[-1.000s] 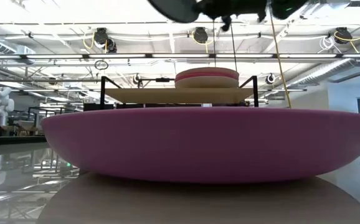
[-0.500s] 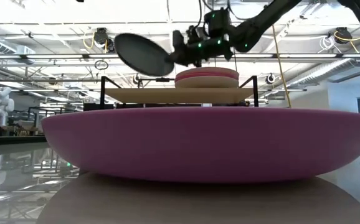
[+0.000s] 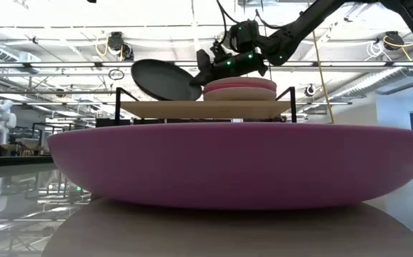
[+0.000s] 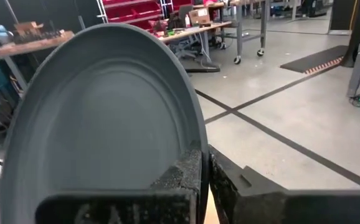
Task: Place and stack plates onto a shelf
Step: Put the right black plate on the shelf, then stack the top violet plate on top of the black plate on the shelf
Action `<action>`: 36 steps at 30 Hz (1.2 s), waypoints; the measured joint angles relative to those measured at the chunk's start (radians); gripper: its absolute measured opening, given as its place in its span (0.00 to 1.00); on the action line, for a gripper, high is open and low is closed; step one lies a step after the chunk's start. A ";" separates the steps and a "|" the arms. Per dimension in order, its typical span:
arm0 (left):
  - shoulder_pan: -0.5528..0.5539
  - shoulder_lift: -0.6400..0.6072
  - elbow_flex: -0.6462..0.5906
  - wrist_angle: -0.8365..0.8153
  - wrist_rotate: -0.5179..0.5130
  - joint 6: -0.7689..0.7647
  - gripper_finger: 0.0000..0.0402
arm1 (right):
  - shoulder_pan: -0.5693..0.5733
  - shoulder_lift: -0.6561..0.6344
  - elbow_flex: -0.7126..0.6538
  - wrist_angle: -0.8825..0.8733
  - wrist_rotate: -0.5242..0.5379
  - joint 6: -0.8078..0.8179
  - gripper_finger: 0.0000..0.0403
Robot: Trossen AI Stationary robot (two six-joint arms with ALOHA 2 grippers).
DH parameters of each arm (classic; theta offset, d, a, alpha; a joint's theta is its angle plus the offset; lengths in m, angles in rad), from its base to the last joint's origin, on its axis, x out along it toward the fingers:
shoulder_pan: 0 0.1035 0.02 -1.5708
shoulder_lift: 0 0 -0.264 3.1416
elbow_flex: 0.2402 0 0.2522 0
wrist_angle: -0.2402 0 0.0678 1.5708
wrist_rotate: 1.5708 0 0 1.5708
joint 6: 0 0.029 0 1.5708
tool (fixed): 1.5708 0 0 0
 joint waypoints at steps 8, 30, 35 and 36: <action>0.000 0.000 0.000 0.001 0.000 -0.010 0.40 | -0.005 0.000 0.000 -0.036 0.051 -0.023 0.02; 0.000 0.003 0.000 -0.014 0.000 -0.012 0.40 | -0.004 -0.017 -0.001 -0.060 0.034 -0.050 0.08; 0.000 0.003 0.000 -0.059 0.000 -0.096 0.40 | 0.010 -0.121 -0.001 -0.065 -0.149 -0.117 0.08; 0.000 0.003 0.000 -0.076 0.000 -0.097 0.40 | 0.017 -0.147 -0.001 -0.073 -0.178 -0.124 0.08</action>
